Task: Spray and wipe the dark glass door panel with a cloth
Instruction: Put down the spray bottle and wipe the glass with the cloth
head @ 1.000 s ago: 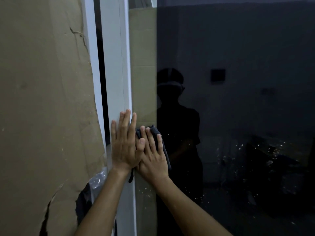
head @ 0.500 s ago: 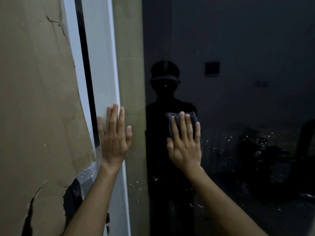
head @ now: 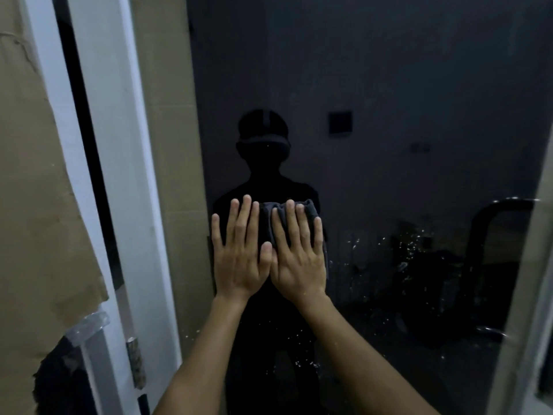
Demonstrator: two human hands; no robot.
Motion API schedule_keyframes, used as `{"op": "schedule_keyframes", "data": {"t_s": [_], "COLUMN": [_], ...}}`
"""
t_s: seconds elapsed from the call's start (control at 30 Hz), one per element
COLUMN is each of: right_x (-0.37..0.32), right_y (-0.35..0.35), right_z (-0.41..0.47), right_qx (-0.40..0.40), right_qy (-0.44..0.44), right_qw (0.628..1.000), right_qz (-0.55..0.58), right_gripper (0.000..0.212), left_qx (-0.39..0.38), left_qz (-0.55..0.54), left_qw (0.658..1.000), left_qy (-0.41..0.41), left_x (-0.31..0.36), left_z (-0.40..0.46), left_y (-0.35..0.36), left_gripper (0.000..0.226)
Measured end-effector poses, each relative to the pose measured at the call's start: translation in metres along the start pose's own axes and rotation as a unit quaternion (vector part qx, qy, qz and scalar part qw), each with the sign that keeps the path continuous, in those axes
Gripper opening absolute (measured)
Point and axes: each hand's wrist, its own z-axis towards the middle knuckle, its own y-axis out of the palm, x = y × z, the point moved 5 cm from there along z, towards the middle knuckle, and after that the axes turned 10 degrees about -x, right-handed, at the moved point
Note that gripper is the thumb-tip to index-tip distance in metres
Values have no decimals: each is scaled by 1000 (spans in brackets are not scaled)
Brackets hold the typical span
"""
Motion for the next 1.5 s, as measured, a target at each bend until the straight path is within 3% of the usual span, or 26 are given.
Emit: {"op": "schedule_keyframes", "data": {"t_s": [0.27, 0.6, 0.83, 1.0, 1.1, 1.3, 1.5], "right_x": [40, 155, 165, 168, 168, 185, 238], "right_y": [-3, -19, -20, -22, -22, -21, -28], "right_z": [-11, -44, -45, -46, -45, -50, -63], "right_qx": [-7, 7, -2, 0, -2, -1, 1], "right_qy": [24, 99, 84, 78, 75, 37, 78], "right_qw": [1000, 995, 996, 997, 997, 999, 997], "right_qz": [1, 4, 2, 3, -1, -1, -8], "right_gripper": [63, 66, 66, 64, 64, 63, 63], "left_qx": [26, 47, 64, 6, -16, 20, 26], "left_qz": [33, 35, -35, -76, -70, -29, 6], "left_qw": [999, 998, 990, 997, 997, 998, 998], "left_qy": [0, -21, -119, -19, -8, -45, -49], "left_x": [-1, 1, 34, 127, 162, 167, 163], "left_z": [-1, -2, 0, 2, 1, 3, 2], "left_y": [3, 3, 4, 30, 49, 58, 63], "left_gripper": [63, 65, 67, 65, 62, 59, 62]}}
